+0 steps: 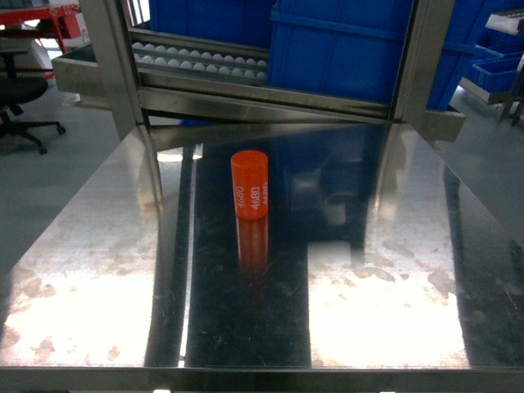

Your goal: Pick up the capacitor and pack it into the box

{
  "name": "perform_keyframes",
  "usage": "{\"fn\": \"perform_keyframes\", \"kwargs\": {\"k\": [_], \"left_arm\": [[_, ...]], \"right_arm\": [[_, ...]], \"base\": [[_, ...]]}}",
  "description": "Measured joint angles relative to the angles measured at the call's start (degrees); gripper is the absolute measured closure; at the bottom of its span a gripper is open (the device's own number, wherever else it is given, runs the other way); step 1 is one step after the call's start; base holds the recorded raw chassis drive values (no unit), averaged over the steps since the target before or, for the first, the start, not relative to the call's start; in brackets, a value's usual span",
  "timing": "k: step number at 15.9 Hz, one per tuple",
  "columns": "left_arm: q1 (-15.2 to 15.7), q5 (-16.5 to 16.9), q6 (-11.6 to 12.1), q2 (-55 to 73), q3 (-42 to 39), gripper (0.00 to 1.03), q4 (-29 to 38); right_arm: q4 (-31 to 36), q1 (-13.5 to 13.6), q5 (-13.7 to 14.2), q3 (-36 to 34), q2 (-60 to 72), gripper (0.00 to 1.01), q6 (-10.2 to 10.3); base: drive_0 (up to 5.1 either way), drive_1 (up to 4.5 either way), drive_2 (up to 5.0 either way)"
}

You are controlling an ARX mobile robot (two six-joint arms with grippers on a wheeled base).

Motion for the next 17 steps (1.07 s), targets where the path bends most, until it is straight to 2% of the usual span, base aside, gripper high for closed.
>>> {"fn": "perform_keyframes", "kwargs": {"k": [12, 13, 14, 15, 16, 17], "left_arm": [[0.0, 0.0, 0.0, 0.0, 0.0, 0.05, 0.0], [-1.0, -2.6, -0.7, 0.7, 0.3, 0.05, -1.9], [-5.1, -11.5, -3.0, 6.8, 0.8, 0.05, 0.9], [-7.9, -16.4, -4.1, 18.6, 1.7, 0.05, 10.6], [-10.0, -17.8, -3.2, 33.4, 3.9, 0.05, 24.2], [-11.8, -16.8, -2.2, 44.8, 8.2, 0.05, 34.1]], "right_arm": [[0.0, 0.0, 0.0, 0.0, 0.0, 0.03, 0.0], [0.0, 0.0, 0.0, 0.0, 0.0, 0.03, 0.0], [0.0, 0.0, 0.1, 0.0, 0.0, 0.03, 0.0], [0.0, 0.0, 0.0, 0.0, 0.0, 0.03, 0.0], [0.0, 0.0, 0.0, 0.0, 0.0, 0.03, 0.0], [0.0, 0.0, 0.0, 0.0, 0.0, 0.03, 0.0]], "base": [[0.0, 0.0, 0.0], [0.0, 0.0, 0.0], [0.0, 0.0, 0.0], [0.0, 0.0, 0.0], [0.0, 0.0, 0.0], [0.0, 0.0, 0.0]]}}
